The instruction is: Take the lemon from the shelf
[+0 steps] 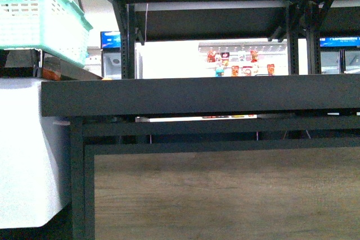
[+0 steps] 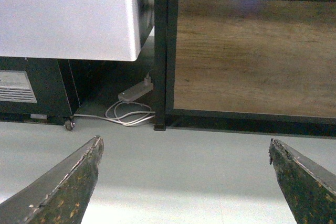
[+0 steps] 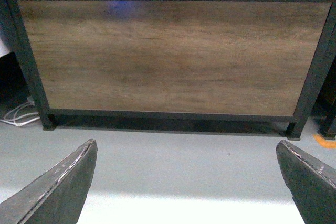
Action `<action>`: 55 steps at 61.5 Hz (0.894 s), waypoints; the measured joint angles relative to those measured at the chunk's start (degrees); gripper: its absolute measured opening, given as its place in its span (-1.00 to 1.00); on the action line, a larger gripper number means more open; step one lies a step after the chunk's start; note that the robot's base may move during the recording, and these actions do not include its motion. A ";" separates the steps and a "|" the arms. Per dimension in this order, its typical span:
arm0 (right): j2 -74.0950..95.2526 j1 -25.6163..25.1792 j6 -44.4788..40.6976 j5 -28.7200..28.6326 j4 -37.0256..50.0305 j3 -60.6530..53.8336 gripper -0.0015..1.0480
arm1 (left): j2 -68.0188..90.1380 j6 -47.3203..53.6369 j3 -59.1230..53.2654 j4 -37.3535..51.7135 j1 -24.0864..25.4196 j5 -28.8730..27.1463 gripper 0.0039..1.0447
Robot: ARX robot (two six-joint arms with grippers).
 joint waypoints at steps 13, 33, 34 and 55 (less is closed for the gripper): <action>0.00 0.00 0.00 0.00 0.00 0.00 0.95 | 0.00 0.00 0.00 0.00 0.00 0.00 0.86; 0.00 0.00 0.00 0.00 0.00 0.00 0.95 | 0.00 0.00 0.00 0.00 0.00 0.00 0.86; 0.00 0.00 0.00 -0.02 0.00 0.02 0.95 | 0.00 0.00 0.00 0.00 0.00 0.00 0.86; 0.00 0.00 0.00 0.00 0.00 0.00 0.95 | 0.00 0.00 0.00 0.00 0.00 0.02 0.86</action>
